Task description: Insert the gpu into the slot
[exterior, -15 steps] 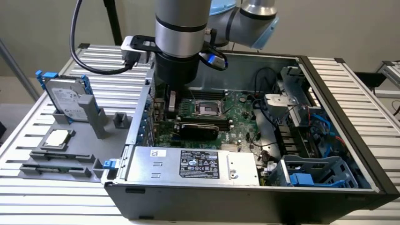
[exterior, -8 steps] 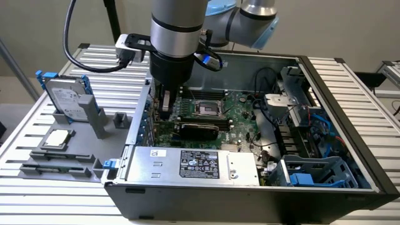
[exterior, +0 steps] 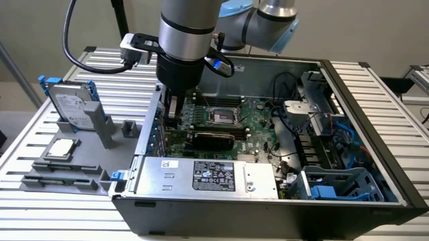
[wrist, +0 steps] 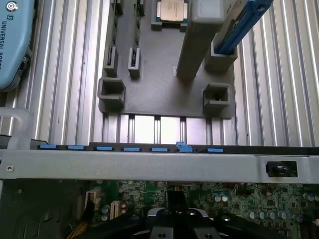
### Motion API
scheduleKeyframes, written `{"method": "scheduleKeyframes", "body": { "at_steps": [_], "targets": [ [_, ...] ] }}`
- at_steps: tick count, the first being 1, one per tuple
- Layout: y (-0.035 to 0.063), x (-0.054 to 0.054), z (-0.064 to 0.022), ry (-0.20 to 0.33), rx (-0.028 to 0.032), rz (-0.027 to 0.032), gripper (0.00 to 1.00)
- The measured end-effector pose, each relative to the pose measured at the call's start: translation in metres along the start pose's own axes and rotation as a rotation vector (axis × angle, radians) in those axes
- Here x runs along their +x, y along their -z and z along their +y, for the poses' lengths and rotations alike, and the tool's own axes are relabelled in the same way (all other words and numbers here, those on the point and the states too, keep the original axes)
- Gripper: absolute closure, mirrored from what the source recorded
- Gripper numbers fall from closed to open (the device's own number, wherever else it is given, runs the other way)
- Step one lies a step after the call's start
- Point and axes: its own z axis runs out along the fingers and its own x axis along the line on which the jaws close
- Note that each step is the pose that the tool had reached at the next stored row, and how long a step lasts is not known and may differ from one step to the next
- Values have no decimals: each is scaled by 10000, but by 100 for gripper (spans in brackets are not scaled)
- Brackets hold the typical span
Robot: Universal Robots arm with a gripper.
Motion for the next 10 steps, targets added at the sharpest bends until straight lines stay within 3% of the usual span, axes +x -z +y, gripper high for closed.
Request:
{"method": "scheduleKeyframes", "body": {
  "at_steps": [3,6,10],
  "targets": [
    [-1,-4,0,-14,-87,73,89],
    [0,-5,0,-24,-156,110,89],
    [0,-12,-1,-41,-163,115,89]
  ]
}}
